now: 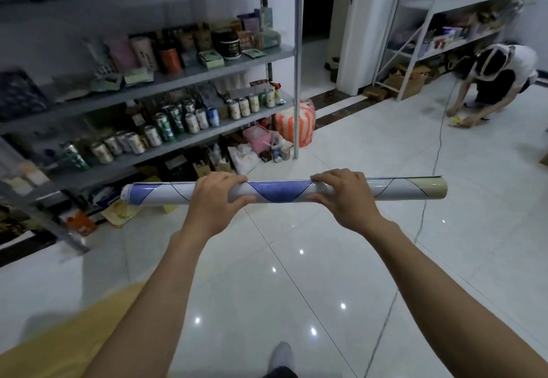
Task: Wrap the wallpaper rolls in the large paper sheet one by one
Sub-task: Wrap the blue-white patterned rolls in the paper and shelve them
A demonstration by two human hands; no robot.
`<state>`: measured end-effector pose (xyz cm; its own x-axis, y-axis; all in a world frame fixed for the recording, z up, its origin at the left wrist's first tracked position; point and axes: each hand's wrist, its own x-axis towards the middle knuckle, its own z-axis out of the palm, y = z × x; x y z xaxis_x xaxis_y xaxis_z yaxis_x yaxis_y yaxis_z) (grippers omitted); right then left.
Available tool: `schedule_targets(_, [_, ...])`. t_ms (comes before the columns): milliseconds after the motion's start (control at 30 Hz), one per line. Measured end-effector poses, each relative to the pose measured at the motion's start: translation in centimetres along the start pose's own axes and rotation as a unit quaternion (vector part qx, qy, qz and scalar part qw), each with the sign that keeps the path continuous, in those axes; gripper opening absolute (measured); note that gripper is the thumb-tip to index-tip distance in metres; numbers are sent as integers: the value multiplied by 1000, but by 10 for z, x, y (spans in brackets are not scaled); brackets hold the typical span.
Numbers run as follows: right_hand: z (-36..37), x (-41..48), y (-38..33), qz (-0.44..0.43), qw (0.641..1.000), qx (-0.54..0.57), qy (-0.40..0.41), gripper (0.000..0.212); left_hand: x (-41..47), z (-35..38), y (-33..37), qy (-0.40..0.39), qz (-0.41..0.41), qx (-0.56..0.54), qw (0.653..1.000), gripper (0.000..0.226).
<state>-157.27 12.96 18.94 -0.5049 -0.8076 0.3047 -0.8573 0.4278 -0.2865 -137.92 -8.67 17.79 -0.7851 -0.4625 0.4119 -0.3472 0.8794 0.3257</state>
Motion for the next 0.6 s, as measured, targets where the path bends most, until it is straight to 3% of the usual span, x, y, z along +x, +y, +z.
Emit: schedule_targets(600, [97, 313, -56, -142, 988, 65, 18, 41, 162, -36, -195, 77, -104, 65, 989, 58])
